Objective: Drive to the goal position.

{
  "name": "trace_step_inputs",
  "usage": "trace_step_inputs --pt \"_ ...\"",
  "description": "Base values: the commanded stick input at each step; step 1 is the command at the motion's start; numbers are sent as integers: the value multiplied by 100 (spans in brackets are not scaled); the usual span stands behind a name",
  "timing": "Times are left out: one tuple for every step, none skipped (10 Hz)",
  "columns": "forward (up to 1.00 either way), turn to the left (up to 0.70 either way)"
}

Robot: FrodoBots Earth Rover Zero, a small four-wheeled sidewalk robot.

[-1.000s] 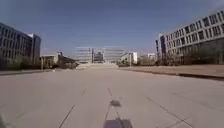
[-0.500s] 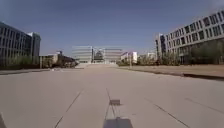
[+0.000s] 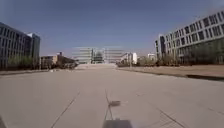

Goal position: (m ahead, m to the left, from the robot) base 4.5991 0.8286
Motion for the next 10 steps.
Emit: trace_step_inputs --pt "70 0" --pt "70 0" --pt "70 0" --pt "70 0" --pt "70 0" --pt "70 0" --pt "70 0" --pt "70 0" --pt "70 0" --pt "70 0"
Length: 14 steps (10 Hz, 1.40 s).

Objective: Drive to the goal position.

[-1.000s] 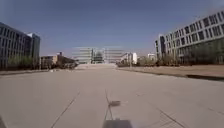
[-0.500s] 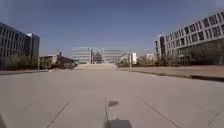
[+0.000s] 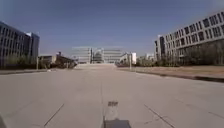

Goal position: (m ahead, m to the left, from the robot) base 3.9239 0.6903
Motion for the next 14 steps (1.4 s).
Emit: trace_step_inputs --pt "70 0" --pt "70 0" --pt "70 0" --pt "70 0" --pt "70 0" --pt "70 0" --pt "70 0" --pt "70 0" --pt "70 0" --pt "70 0" --pt "62 0" --pt "40 0" --pt "32 0" --pt "26 0"
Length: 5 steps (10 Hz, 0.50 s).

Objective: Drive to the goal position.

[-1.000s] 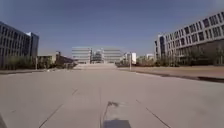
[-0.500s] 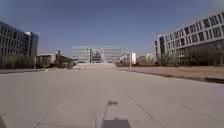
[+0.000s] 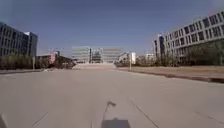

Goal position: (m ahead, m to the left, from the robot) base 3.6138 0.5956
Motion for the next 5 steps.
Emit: trace_step_inputs --pt "21 0" --pt "18 0" --pt "18 0" --pt "17 0" --pt "17 0"
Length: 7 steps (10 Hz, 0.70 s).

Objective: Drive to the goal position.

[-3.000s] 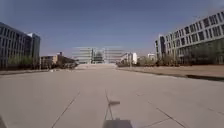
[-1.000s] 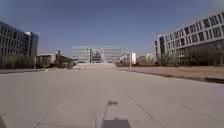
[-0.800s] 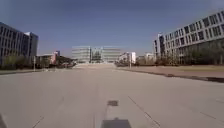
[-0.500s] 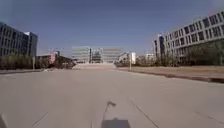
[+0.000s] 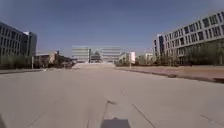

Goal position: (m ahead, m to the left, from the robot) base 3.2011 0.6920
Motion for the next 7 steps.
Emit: trace_step_inputs --pt "15 0" --pt "13 0" --pt "13 0" --pt "12 0" --pt "12 0" --pt "11 0" --pt "11 0"
